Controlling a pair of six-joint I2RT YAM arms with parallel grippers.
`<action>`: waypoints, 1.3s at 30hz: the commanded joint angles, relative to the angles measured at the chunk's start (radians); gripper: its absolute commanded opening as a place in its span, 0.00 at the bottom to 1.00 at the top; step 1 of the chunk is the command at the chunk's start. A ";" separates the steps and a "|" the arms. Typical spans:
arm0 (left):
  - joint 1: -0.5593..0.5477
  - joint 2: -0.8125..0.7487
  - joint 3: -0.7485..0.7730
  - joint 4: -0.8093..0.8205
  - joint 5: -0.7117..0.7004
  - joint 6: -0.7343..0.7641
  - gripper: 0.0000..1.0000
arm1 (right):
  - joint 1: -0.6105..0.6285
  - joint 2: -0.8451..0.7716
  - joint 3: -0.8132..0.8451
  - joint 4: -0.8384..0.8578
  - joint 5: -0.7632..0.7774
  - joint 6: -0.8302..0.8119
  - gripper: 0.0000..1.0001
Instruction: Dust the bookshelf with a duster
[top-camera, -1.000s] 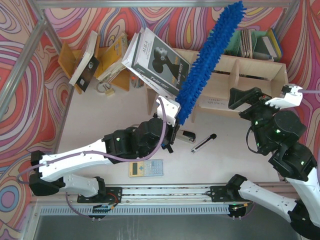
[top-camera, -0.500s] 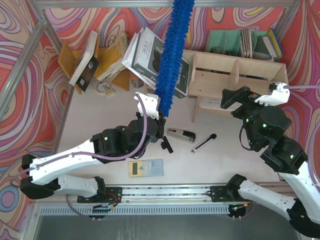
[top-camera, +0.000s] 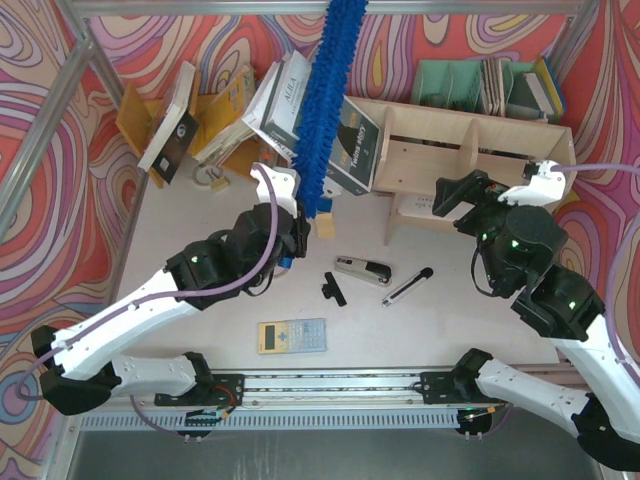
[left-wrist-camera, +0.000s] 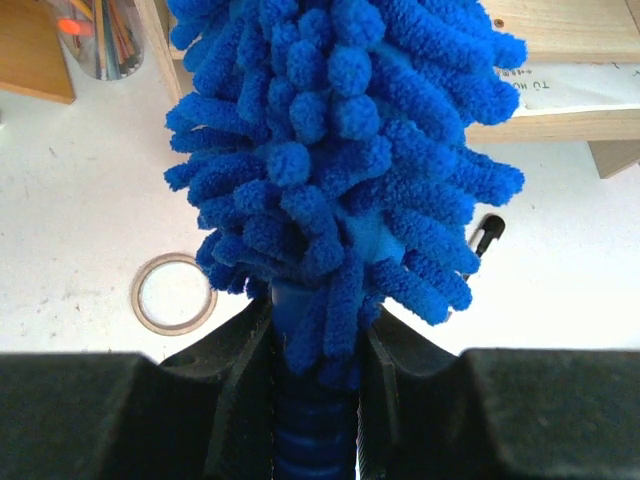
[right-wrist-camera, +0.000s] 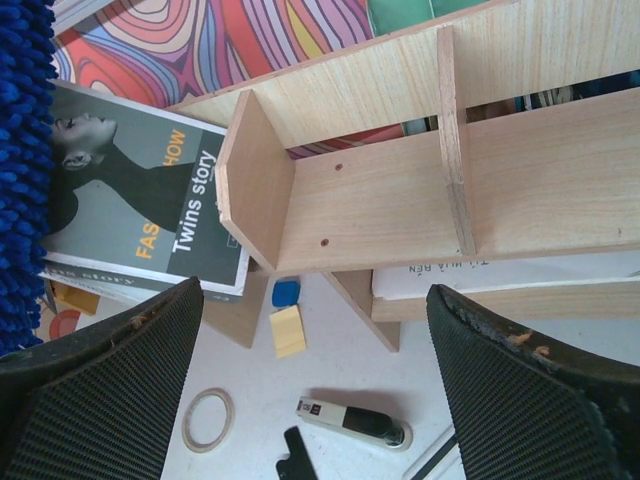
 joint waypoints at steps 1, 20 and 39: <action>0.068 -0.004 -0.005 0.011 0.109 0.047 0.00 | 0.001 0.001 -0.014 0.014 0.000 0.009 0.82; 0.151 0.086 0.045 0.083 0.248 0.078 0.00 | 0.001 -0.002 -0.043 0.002 0.006 0.024 0.83; 0.084 0.074 0.247 -0.142 0.017 -0.139 0.00 | 0.002 -0.011 -0.068 0.001 0.005 0.042 0.83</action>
